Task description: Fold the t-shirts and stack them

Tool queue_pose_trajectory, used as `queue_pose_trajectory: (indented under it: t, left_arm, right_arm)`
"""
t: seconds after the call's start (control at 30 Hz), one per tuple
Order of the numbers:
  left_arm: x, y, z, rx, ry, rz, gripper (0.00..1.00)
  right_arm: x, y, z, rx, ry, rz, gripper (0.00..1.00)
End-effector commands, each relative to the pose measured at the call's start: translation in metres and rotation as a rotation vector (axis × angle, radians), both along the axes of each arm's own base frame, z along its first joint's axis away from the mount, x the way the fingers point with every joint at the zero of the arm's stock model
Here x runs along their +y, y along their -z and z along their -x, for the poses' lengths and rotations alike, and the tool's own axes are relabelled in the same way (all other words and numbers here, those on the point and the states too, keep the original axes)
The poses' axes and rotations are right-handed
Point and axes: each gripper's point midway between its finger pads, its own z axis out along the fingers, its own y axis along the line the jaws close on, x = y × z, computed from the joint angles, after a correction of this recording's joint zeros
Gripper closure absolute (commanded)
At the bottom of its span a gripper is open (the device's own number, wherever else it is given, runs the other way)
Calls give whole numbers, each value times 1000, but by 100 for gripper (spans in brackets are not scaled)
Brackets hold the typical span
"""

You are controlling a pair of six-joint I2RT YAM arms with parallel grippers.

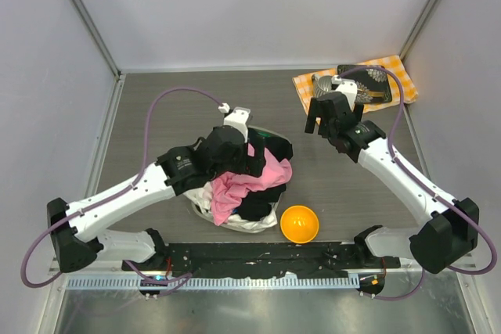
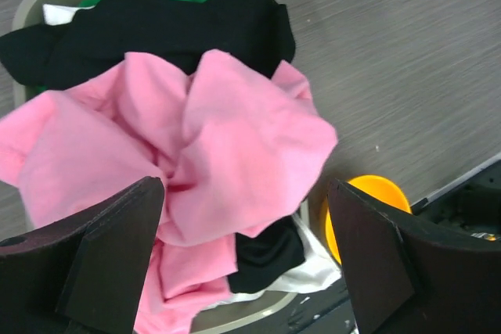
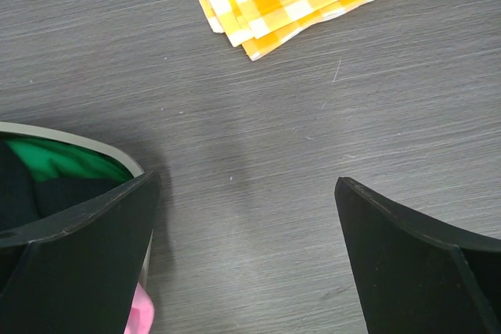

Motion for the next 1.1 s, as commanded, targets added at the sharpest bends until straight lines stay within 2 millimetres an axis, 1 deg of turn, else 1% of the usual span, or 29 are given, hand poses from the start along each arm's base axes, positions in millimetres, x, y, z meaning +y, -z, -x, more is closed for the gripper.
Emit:
queue_pose_trajectory:
  t: [0.0, 0.07, 0.1, 0.17, 0.2, 0.23, 0.27, 0.3, 0.33, 0.37, 0.43, 0.47, 0.53, 0.57, 0.63, 0.67, 0.7, 0.77, 0.8, 0.87, 0.93, 0.97, 1.0, 1.03, 1.07]
  left_arm:
    - [-11, 17, 7, 19, -57, -58, 10]
    - [-19, 32, 11, 42, -60, -74, 10]
    - [-26, 49, 16, 71, -41, -104, 10]
    - [-41, 59, 19, 80, -20, -100, 11]
    - [-53, 65, 26, 85, 10, -101, 11]
    - [-64, 75, 29, 93, 28, -112, 11]
    - [-71, 79, 31, 92, 39, -123, 11]
    - [-84, 74, 37, 79, 64, -114, 11]
    - [-91, 87, 40, 93, 76, -146, 11]
    - [-101, 83, 42, 91, 91, -133, 11]
    - [-112, 90, 50, 104, 115, -143, 11]
    - [-119, 96, 55, 111, 129, -154, 11]
    - [-124, 104, 58, 122, 130, -156, 11]
    - [-126, 114, 61, 136, 136, -171, 11]
    - [-127, 123, 61, 146, 129, -171, 11]
    - [-124, 134, 62, 154, 128, -192, 11]
    - [-124, 139, 62, 155, 126, -197, 11]
    - [-117, 152, 61, 162, 104, -232, 11]
    - [-112, 161, 57, 158, 84, -266, 11]
    - [-103, 172, 52, 168, 53, -293, 11]
    - [-97, 179, 47, 172, 32, -301, 11]
    - [-88, 186, 42, 185, 13, -310, 11]
    - [-86, 188, 38, 190, 6, -299, 12]
    - [-79, 193, 37, 204, 4, -306, 12]
    - [-73, 195, 31, 214, -16, -303, 12]
  right_arm:
    - [5, -11, -2, -39, -4, -32, 0]
    - [3, -9, 0, -30, 1, -22, 0]
    - [2, -9, 1, -29, 4, -21, 0]
    - [1, -8, 3, -22, 5, -15, 0]
    - [0, -8, 4, -21, 11, -11, 0]
    - [-2, -9, 5, -23, 15, -11, 0]
    - [-2, -9, 6, -24, 15, -11, 0]
    - [-3, -9, 7, -23, 16, -6, 0]
    - [-4, -10, 7, -24, 18, -4, 0]
    - [-6, -11, 8, -26, 22, 3, 0]
    - [-10, -10, 10, -22, 31, 17, 0]
    - [-11, -10, 10, -23, 35, 19, 0]
    - [-12, -9, 11, -17, 34, 24, 0]
    - [-11, -9, 11, -17, 32, 21, 0]
    - [-9, -7, 11, -10, 28, 20, 0]
    - [-9, -6, 10, -8, 28, 18, 0]
    - [-8, -5, 11, -4, 26, 20, 0]
    - [-9, -6, 11, -6, 28, 22, 0]
    - [-9, -5, 10, -5, 30, 20, 0]
    - [-9, -5, 10, -4, 28, 20, 0]
    - [-9, -6, 11, -6, 29, 18, 0]
    - [-9, -6, 10, -7, 29, 18, 0]
    - [-9, -6, 11, -6, 29, 18, 0]
    - [-9, -6, 11, -7, 30, 18, 0]
    - [-9, -6, 10, -7, 28, 19, 0]
